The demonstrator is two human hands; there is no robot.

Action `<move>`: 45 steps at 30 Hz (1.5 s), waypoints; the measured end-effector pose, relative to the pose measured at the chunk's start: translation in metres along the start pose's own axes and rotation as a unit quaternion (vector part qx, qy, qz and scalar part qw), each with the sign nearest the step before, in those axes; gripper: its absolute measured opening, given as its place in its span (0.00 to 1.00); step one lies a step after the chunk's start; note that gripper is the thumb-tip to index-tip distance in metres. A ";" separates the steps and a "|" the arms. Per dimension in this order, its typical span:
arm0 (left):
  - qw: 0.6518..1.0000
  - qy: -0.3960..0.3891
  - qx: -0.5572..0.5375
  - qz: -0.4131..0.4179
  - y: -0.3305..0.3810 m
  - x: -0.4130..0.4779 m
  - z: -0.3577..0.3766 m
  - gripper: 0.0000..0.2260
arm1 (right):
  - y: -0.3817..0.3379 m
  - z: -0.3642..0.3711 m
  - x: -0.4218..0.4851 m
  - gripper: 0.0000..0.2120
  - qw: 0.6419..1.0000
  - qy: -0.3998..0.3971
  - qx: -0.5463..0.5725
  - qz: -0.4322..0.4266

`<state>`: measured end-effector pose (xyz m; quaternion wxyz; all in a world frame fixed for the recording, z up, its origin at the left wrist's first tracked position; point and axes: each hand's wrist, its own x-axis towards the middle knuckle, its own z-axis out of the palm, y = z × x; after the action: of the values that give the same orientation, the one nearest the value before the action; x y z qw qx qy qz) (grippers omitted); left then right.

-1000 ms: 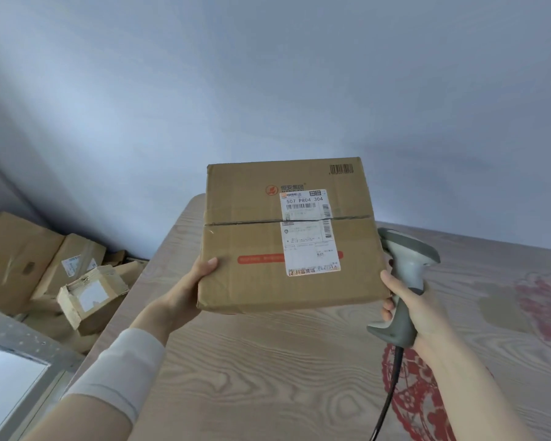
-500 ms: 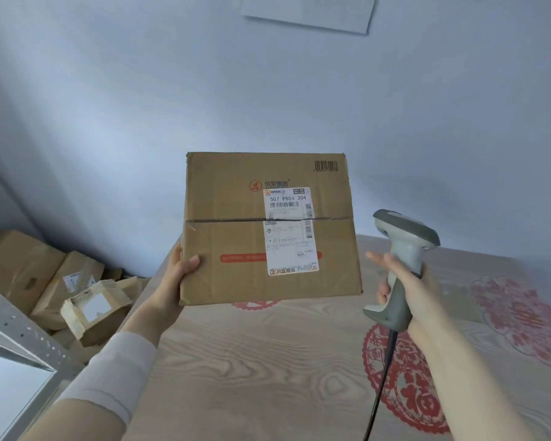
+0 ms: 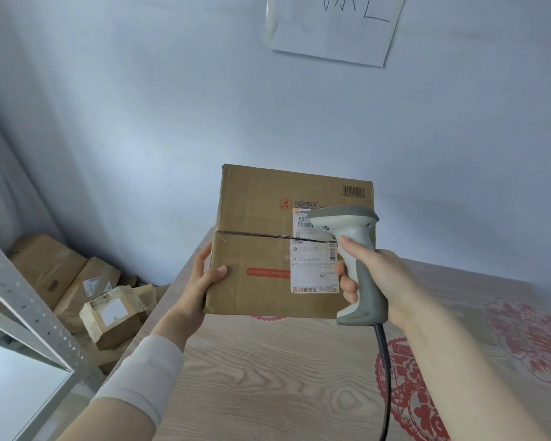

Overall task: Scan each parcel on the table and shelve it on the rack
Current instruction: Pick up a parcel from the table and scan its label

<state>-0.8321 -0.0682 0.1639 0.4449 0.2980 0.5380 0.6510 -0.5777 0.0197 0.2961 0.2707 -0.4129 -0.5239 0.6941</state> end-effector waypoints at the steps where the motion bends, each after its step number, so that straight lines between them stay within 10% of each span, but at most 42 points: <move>1: 1.000 -0.002 0.003 -0.002 0.000 -0.001 0.000 0.43 | 0.000 0.001 -0.001 0.13 1.000 -0.001 -0.003 0.007; 25: 0.999 0.030 -0.037 -0.021 0.001 -0.015 -0.014 0.44 | -0.004 0.004 -0.019 0.20 1.000 0.000 -0.024 -0.011; 32: 0.993 0.095 -0.062 0.027 0.040 -0.086 -0.053 0.41 | 0.008 0.007 -0.008 0.05 0.990 0.100 0.004 -0.103; 45: 0.902 0.406 -0.037 0.142 0.108 -0.388 -0.111 0.40 | 0.058 0.201 -0.073 0.23 0.960 -0.239 -0.034 -0.142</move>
<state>-0.7907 -0.4682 0.2760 0.1012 0.0649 0.5995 0.7913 -0.7094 -0.1581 0.2843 0.2195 -0.1656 -0.6499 0.7085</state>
